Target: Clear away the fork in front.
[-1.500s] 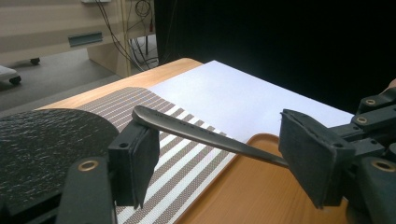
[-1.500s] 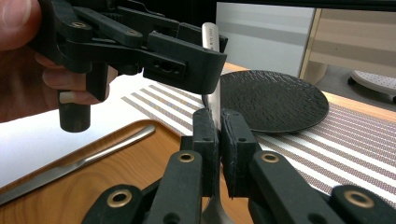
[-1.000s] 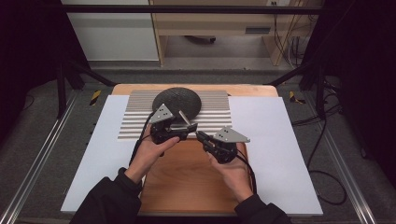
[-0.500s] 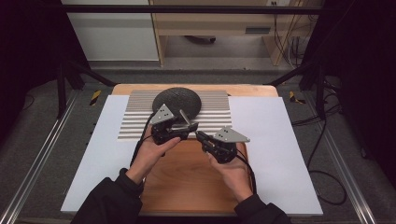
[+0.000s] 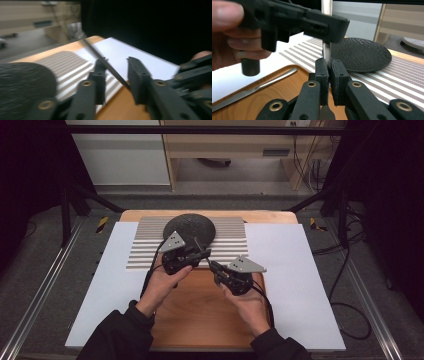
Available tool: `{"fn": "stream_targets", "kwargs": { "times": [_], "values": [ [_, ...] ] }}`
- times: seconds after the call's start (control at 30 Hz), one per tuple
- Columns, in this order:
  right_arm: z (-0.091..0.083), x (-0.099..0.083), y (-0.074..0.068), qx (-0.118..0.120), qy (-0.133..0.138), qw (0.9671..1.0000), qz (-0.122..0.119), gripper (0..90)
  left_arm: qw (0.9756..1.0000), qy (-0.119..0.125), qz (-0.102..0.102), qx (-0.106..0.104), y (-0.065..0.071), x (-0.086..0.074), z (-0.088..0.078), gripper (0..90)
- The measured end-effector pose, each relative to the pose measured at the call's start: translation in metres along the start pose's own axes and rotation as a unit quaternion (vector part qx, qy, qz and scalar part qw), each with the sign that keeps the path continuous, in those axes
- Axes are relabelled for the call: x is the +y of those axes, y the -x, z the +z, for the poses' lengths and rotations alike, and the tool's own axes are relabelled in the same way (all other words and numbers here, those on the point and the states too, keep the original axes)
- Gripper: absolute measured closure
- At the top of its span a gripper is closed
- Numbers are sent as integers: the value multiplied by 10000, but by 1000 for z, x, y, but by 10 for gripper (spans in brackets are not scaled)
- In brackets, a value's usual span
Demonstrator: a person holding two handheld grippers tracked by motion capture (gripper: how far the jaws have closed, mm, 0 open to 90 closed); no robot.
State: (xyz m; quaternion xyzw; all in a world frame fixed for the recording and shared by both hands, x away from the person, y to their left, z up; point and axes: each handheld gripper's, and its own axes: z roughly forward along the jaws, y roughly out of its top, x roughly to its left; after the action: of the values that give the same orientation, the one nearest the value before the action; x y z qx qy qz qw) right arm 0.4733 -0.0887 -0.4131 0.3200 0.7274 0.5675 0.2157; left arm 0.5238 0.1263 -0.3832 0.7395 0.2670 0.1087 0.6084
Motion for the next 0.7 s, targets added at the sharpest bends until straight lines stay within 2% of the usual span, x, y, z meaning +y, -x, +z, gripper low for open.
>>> {"fn": "stream_targets", "kwargs": {
  "times": [0.03,0.1,0.13,0.2,0.23,0.37,0.7],
  "values": [
    [1,0,0,43,-37,10000,7,900,10000,-42,57,-56,3,1,0,833],
    [3,-1,0,126,-71,9999,54,900,9984,-186,480,225,9,1,1,852],
    [5,-1,0,191,-113,9997,78,896,9993,-208,299,-1,9,0,1,866],
    [6,-1,0,187,-131,9997,106,850,9974,-337,596,234,13,0,1,872],
    [5,-1,0,189,-124,9997,115,842,9968,-356,659,272,14,0,1,872],
    [5,-1,0,214,-128,9996,126,829,9973,-320,621,244,14,2,0,871],
    [4,0,2,200,-117,9996,162,826,9962,-354,759,246,15,3,-4,871]
  ]
}}
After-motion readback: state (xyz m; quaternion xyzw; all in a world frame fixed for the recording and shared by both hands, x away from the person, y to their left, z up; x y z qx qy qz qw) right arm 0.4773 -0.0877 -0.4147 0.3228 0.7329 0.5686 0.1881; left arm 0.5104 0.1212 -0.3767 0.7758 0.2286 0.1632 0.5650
